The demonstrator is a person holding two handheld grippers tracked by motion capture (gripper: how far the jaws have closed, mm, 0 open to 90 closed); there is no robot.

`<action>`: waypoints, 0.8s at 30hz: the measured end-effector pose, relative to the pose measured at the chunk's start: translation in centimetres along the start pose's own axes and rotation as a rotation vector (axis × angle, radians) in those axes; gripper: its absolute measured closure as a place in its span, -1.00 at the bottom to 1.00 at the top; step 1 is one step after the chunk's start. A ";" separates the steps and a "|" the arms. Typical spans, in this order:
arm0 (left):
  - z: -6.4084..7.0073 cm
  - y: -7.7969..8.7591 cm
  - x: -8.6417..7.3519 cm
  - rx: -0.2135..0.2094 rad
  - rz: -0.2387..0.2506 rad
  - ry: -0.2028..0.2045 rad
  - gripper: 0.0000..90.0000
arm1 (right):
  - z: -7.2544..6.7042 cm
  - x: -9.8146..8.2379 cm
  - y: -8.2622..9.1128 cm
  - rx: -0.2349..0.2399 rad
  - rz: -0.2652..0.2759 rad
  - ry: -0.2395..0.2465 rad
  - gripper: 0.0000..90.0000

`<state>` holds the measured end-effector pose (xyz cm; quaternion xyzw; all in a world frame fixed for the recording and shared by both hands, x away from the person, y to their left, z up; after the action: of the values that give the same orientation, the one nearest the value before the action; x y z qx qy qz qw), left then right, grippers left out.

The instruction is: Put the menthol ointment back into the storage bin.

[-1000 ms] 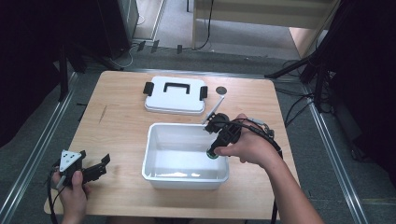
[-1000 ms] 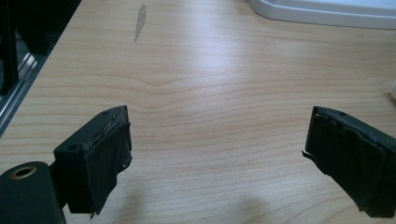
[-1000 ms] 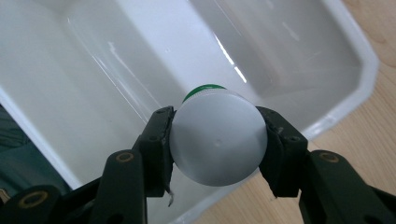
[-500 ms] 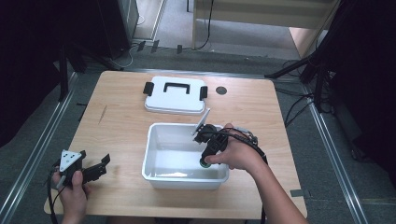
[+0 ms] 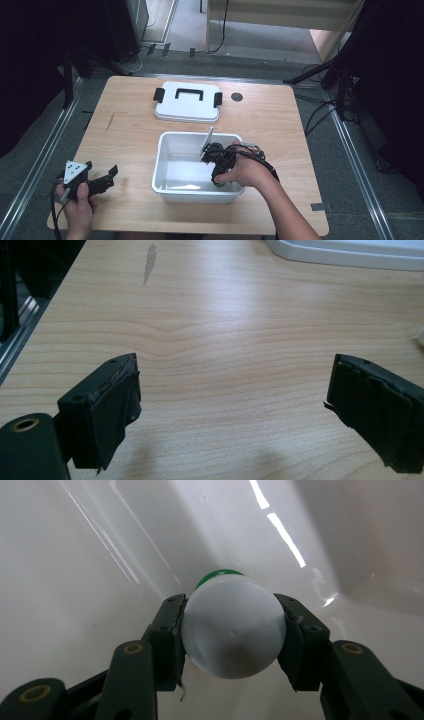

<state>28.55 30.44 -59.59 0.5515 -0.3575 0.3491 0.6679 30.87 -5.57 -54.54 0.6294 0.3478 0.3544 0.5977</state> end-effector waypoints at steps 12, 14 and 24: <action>0.0 0.0 0.0 0.000 -0.001 0.000 -0.82 | -0.1 -0.3 -0.8 -0.030 -0.041 0.067 0.14; 0.0 0.0 0.0 0.000 -0.001 0.000 -0.82 | -0.1 -0.3 -0.8 -0.030 -0.041 0.068 0.13; 0.0 0.0 0.0 0.000 -0.001 0.002 -0.82 | -0.2 -0.1 0.9 -0.024 0.014 0.055 0.11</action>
<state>28.56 30.44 -59.60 0.5514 -0.3567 0.3492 0.6684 30.68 -5.65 -53.67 0.6147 0.3552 0.3799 0.5930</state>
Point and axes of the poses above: each handheld gripper's, and its own axes: y roughly backward along the jaws, x roughly out of its top, z roughly to its right, the point moved 9 cm from there along -y, roughly forward along the jaws
